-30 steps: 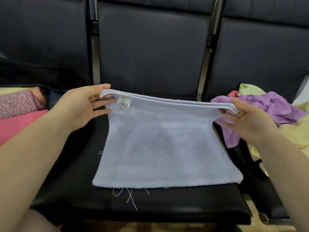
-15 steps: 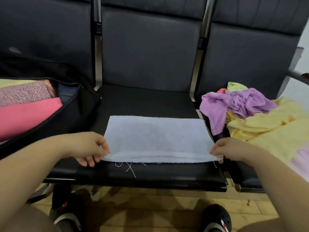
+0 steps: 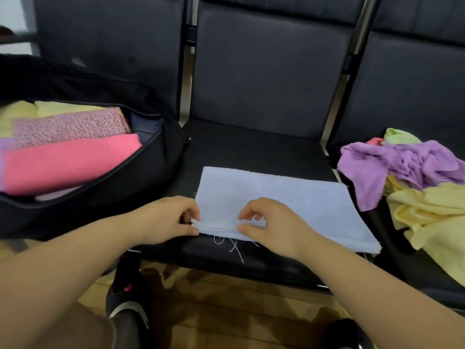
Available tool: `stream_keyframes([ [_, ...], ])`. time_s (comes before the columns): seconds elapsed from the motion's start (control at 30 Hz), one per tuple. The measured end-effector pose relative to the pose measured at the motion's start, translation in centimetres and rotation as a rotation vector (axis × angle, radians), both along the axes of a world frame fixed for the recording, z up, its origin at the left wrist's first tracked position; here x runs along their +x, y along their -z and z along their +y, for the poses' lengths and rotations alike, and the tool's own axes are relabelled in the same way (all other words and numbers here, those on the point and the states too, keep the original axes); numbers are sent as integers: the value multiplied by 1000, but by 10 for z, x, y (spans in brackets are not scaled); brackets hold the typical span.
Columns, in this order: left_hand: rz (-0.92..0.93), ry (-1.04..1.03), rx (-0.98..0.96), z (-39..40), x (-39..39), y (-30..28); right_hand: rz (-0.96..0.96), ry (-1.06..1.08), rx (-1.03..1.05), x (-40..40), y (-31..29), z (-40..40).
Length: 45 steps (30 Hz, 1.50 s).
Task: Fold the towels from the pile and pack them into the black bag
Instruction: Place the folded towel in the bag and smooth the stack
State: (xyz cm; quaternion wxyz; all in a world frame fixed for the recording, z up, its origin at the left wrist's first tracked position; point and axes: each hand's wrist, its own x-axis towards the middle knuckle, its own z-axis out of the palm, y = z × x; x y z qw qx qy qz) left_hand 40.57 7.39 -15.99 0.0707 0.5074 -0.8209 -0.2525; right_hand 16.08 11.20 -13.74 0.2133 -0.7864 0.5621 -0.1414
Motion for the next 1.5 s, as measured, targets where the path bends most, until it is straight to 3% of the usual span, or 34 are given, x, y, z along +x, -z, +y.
stream_keyframes([
  [0.13,-47,64,-182,2,0,3,70,-97,-16,37,8,-10],
  [0.27,-36,70,-149,-3,0,0,121,-122,-30,51,11,-16],
  [0.4,204,63,-92,-8,2,-18,109,-123,-30,57,6,-18],
  [0.5,353,56,-17,-9,3,-30,-104,-65,104,55,2,-16],
  [0.63,107,134,55,-16,12,-31,-374,-23,322,40,-11,-8],
  [0.73,-122,128,39,-24,12,-27,-444,0,417,26,-28,-1],
  [0.8,-137,92,18,-31,10,-34,-451,5,422,14,-39,4],
  [0.87,-47,42,49,-36,9,-45,-465,10,433,-1,-48,8],
  [1.0,307,-40,162,-39,2,-71,-501,22,449,-36,-64,18],
  [1.1,498,-62,121,-41,-25,-85,-514,38,436,-61,-73,26],
  [1.33,743,-237,-195,-45,-133,-89,-361,199,347,-106,-87,33],
  [1.43,891,-214,-137,-45,-167,-84,-367,368,366,-130,-86,30],
  [1.5,866,-148,-71,-45,-181,-77,-337,492,425,-145,-77,23],
])
